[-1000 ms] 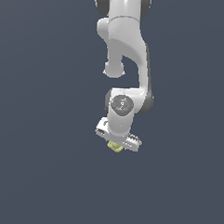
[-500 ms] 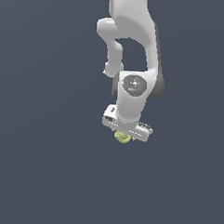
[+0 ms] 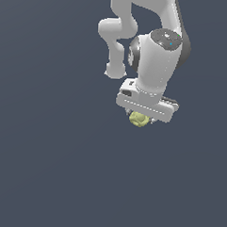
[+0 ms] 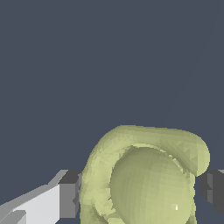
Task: Pick up the object and move it to a goal position.
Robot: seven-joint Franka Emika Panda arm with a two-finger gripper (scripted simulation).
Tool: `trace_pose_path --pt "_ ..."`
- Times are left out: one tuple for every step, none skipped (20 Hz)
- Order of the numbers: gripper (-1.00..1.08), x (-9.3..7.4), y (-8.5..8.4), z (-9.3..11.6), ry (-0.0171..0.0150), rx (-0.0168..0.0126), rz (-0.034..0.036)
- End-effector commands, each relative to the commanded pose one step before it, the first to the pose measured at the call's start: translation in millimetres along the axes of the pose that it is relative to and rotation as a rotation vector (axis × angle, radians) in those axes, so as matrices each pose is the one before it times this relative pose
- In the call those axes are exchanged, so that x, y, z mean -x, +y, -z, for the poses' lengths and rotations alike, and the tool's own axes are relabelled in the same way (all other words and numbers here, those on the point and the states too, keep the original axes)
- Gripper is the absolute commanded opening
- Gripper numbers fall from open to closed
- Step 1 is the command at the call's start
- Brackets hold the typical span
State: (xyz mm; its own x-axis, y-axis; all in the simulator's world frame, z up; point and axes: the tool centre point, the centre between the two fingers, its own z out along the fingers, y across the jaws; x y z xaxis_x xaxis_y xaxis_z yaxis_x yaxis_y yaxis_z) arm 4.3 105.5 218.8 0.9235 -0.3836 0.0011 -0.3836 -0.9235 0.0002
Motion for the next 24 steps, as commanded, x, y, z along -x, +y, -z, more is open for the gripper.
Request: trace_pose_path --pt "-1.00 13.31 -7.88 27.49 0.00014 0.00081 -0.00021" --pt "-1.00 4.97 -3.24 10.84 0.00000 0.00000 0.00000" --pt "-1.00 4.93 -3.25 10.81 0.00000 0.00000 0.00000" --pt "-1.00 4.83 -3.22 10.64 0.00000 0.00000 0.00000" --pt "-1.00 4.67 -3.15 10.35 0.00000 0.00000 0.00000" --pt "-1.00 4.56 -3.27 9.93 0.00023 0.00065 -0.00001" --pt "-1.00 4.32 -3.02 9.70 0.00000 0.00000 0.00000" --pt "-1.00 4.12 -2.93 9.32 0.00000 0.00000 0.00000" --pt "-1.00 3.90 -2.84 8.90 0.00000 0.00000 0.00000" --pt "-1.00 3.66 -2.72 8.41 0.00000 0.00000 0.00000" --pt "-1.00 3.38 -2.58 7.83 0.00000 0.00000 0.00000" --pt "-1.00 2.98 -2.32 7.14 -0.00047 -0.00048 0.00017" --pt "-1.00 2.77 -2.23 6.54 0.00000 0.00000 0.00000" --pt "-1.00 2.47 -2.05 5.91 0.00000 0.00000 0.00000" --pt "-1.00 2.19 -1.88 5.29 0.00000 0.00000 0.00000" --pt "-1.00 1.91 -1.70 4.69 0.00000 0.00000 0.00000" --pt "-1.00 1.53 -1.41 4.08 -0.00046 -0.00049 0.00015" --pt "-1.00 1.39 -1.34 3.52 0.00000 0.00000 0.00000" --pt "-1.00 1.15 -1.15 2.96 0.00000 0.00000 0.00000" --pt "-1.00 0.92 -0.95 2.40 0.00000 0.00000 0.00000" --pt "-1.00 0.70 -0.75 1.86 0.00000 0.00000 0.00000" --pt "-1.00 0.37 -0.40 1.31 -0.00045 -0.00051 0.00012" --pt "-1.00 0.29 -0.33 0.79 0.00000 0.00000 0.00000" --pt "-1.00 0.10 -0.11 0.26 0.00000 0.00000 0.00000"
